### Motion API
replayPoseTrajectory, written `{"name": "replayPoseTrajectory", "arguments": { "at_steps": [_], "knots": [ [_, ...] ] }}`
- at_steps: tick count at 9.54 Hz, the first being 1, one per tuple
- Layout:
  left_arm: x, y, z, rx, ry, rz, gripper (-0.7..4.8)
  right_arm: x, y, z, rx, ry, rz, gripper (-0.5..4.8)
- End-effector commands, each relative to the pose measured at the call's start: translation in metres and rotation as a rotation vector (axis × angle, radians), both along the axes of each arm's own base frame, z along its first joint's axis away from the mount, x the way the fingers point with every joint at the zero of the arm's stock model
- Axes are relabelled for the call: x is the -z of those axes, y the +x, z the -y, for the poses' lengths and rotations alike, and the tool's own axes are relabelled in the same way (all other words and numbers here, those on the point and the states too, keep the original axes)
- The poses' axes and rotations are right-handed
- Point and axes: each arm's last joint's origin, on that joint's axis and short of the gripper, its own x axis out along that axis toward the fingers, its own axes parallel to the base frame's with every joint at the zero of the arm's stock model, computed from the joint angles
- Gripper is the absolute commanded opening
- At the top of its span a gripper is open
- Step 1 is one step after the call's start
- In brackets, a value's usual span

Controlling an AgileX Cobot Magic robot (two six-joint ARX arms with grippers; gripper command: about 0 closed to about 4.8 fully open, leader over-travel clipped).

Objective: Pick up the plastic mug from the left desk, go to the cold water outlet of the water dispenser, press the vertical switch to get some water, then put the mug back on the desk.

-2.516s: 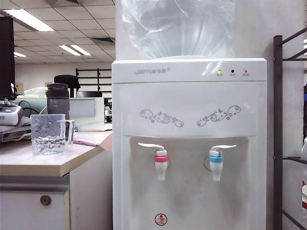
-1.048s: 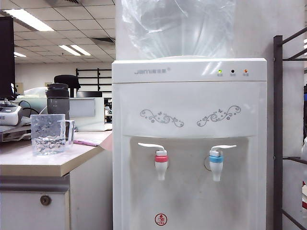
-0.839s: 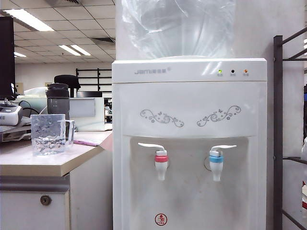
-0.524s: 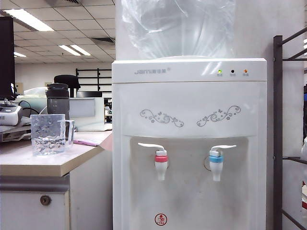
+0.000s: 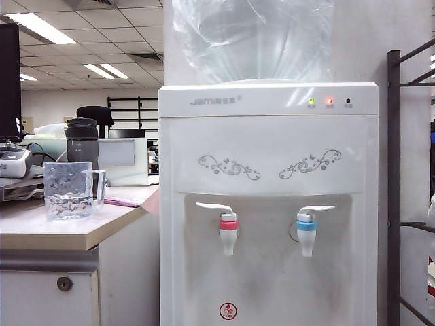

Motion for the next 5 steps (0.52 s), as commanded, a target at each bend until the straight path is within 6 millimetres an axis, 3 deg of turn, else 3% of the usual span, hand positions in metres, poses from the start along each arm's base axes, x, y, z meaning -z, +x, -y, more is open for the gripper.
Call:
{"name": "replayPoseTrajectory", "arguments": {
  "at_steps": [1,3,5],
  "knots": [
    [-0.002,0.000,0.000,0.001,0.005,0.017,-0.06,-0.001,0.000,0.000,0.002,0.003,0.014,-0.01],
    [-0.001,0.000,0.000,0.001,0.004,0.016,-0.06,-0.001,0.000,0.000,0.003,0.003,0.013,-0.01],
    [-0.032,-0.005,0.000,-0.004,-0.111,0.142,-0.06,-0.042,-0.011,0.001,0.001,0.098,0.102,-0.01]
  ]
}}
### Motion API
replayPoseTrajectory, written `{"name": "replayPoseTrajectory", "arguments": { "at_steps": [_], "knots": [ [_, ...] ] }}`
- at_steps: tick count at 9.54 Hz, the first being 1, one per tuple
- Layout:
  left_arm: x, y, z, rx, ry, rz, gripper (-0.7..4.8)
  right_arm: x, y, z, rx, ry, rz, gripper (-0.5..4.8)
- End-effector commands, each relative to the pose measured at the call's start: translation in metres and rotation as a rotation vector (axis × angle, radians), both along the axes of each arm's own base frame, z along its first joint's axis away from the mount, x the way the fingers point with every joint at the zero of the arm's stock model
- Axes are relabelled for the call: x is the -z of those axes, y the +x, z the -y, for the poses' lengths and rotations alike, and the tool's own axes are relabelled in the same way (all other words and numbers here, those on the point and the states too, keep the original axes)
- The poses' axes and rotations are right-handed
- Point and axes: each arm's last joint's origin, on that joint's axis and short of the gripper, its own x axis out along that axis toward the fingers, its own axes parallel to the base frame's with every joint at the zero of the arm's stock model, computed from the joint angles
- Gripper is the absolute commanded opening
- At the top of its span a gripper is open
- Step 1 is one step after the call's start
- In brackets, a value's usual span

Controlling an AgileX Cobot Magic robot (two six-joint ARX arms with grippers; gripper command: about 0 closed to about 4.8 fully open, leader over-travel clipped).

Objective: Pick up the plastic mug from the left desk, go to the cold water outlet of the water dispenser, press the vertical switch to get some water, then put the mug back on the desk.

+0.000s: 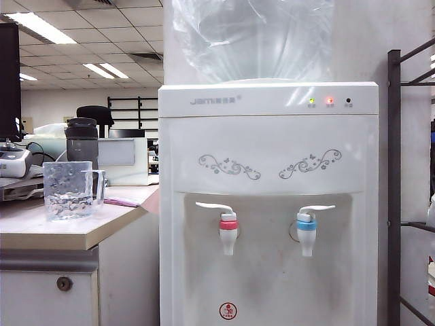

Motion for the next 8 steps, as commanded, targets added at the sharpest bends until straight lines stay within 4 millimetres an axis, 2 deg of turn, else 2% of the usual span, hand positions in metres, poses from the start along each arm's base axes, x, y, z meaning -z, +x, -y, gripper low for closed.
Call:
{"name": "replayPoseTrajectory", "arguments": {
  "at_steps": [1,2,3,4,5,6,7,8],
  "knots": [
    [-0.059,-0.010,-0.001,-0.026,-0.108,0.044,-0.06,-0.069,-0.026,0.002,-0.020,0.016,0.070,-0.01],
    [-0.073,-0.007,-0.001,-0.024,-0.108,0.061,-0.06,-0.085,-0.030,0.001,-0.046,0.004,0.065,-0.02],
    [-0.094,0.006,0.000,-0.008,-0.121,0.063,-0.06,-0.113,-0.031,0.000,-0.095,-0.008,0.074,-0.02],
    [-0.097,0.012,0.000,0.004,-0.128,0.051,-0.06,-0.118,-0.030,-0.001,-0.108,-0.010,0.072,-0.02],
    [-0.106,0.038,0.003,0.076,-0.163,0.051,-0.06,-0.142,-0.021,-0.004,-0.200,-0.042,0.073,-0.02],
    [-0.106,0.056,0.013,0.132,-0.167,0.079,-0.06,-0.155,-0.013,-0.007,-0.271,-0.050,0.081,-0.02],
    [-0.094,0.076,0.034,0.182,-0.169,0.011,-0.06,-0.164,-0.006,-0.010,-0.348,-0.059,0.082,-0.02],
    [-0.088,0.081,0.042,0.196,-0.166,-0.019,-0.06,-0.166,-0.004,-0.011,-0.382,-0.063,0.082,-0.02]
  ]
}}
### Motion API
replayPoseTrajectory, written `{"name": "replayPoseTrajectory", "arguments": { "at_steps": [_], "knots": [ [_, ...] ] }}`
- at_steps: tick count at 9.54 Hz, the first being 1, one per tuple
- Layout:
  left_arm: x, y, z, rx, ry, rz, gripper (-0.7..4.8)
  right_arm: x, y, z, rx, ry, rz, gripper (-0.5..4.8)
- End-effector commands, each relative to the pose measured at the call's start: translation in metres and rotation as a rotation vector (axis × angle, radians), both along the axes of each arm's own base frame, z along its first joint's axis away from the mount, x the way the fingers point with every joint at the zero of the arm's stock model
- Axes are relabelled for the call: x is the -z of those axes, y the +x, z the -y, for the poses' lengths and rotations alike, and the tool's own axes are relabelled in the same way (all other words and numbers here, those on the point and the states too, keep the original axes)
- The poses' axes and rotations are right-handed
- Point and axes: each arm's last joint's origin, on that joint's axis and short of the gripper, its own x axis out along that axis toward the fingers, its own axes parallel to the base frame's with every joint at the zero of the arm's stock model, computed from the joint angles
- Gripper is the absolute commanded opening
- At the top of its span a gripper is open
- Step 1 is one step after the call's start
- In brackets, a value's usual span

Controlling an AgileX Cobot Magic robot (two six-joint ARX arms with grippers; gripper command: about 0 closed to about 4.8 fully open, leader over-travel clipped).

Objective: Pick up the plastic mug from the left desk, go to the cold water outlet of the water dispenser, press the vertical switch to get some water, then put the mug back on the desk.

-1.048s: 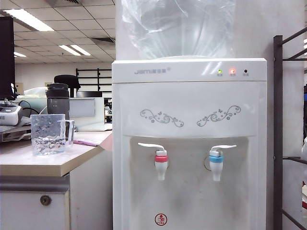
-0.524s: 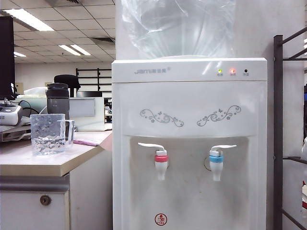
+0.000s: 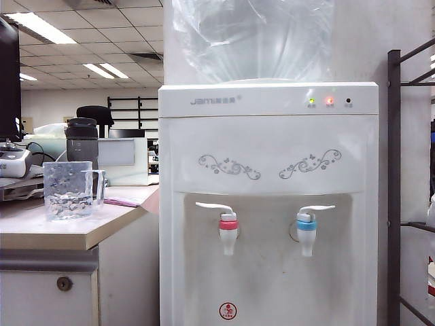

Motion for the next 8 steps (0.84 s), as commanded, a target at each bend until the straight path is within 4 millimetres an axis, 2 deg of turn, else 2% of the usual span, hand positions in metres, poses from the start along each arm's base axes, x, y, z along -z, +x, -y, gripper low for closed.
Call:
{"name": "replayPoseTrajectory", "arguments": {
  "at_steps": [1,2,3,4,6,7,8],
  "knots": [
    [0.010,0.013,0.018,0.031,0.007,-0.036,-0.06,-0.007,0.002,-0.003,-0.090,-0.013,0.028,-0.02],
    [0.054,0.059,0.040,0.063,0.025,-0.115,1.17,-0.003,0.008,-0.007,-0.220,-0.029,-0.018,-0.02],
    [0.059,0.062,0.041,0.062,0.021,-0.122,1.33,-0.003,0.010,-0.008,-0.226,-0.029,-0.026,-0.02],
    [0.086,0.080,0.044,0.003,-0.044,-0.164,2.57,0.003,0.017,-0.021,-0.335,-0.038,-0.089,-0.02],
    [0.094,0.083,0.045,-0.007,-0.038,-0.179,2.58,0.006,0.020,-0.027,-0.378,-0.065,-0.107,-0.02],
    [0.107,0.089,0.047,-0.006,-0.030,-0.184,3.11,0.010,0.025,-0.039,-0.413,-0.099,-0.132,-0.02],
    [0.110,0.091,0.048,-0.006,-0.031,-0.175,3.11,0.011,0.026,-0.043,-0.404,-0.105,-0.141,-0.02]
  ]
}}
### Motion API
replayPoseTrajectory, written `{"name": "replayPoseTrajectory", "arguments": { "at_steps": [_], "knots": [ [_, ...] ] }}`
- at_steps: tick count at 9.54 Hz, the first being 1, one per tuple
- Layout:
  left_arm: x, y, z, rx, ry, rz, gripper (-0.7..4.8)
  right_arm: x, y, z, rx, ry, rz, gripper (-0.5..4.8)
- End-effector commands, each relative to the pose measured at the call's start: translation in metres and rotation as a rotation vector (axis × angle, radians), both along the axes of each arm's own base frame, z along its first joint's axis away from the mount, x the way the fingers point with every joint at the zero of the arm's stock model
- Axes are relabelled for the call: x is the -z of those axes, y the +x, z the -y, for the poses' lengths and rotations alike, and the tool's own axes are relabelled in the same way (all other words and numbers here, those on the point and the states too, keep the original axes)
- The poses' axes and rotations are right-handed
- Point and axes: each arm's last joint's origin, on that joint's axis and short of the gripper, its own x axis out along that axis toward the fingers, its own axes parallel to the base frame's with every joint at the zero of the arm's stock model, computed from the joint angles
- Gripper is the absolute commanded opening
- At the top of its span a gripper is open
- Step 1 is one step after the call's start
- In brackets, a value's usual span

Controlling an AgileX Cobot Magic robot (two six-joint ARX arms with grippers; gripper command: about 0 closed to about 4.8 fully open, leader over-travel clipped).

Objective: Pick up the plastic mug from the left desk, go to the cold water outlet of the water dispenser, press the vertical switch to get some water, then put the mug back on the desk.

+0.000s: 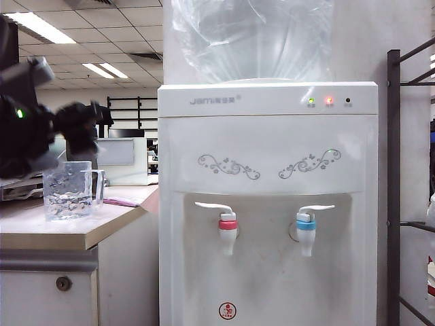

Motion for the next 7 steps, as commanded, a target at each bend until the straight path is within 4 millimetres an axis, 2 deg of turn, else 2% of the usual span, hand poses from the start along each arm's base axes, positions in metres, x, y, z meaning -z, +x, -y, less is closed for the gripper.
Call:
{"name": "replayPoseTrajectory", "arguments": {
  "at_steps": [1,3,7],
  "knots": [
    [0.006,0.030,0.009,0.010,0.056,0.056,3.10,0.001,-0.001,-0.020,-0.045,-0.036,0.005,-0.02],
    [0.010,0.050,0.015,0.013,0.058,0.054,3.10,0.001,-0.001,-0.020,-0.042,-0.036,0.006,-0.01],
    [0.027,0.074,0.023,0.009,0.068,0.022,3.10,0.001,-0.002,-0.020,-0.034,-0.036,0.006,-0.01]
  ]
}}
